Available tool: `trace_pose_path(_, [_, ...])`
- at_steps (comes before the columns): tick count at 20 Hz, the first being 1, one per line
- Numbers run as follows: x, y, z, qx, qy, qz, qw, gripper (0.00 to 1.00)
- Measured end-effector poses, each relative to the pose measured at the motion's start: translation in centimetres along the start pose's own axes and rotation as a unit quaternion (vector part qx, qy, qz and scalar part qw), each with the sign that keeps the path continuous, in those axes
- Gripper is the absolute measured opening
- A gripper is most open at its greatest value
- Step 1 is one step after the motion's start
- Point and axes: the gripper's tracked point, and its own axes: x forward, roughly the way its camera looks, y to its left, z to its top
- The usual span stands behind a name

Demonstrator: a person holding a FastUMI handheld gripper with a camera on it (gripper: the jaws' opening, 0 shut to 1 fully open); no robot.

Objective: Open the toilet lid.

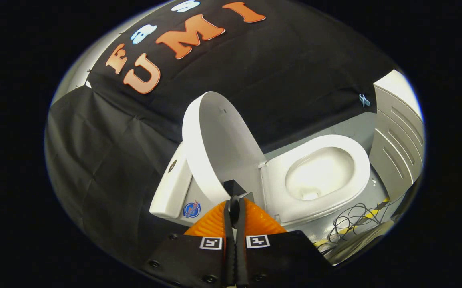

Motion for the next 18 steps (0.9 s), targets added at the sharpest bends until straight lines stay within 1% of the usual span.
trace_pose_path(9, [1.2,3.4,-1.4,-0.045,0.001,-0.01,0.999,0.08])
trace_pose_path(18, [2.8,7.1,-3.5,-0.129,0.003,-0.021,0.991,0.08])
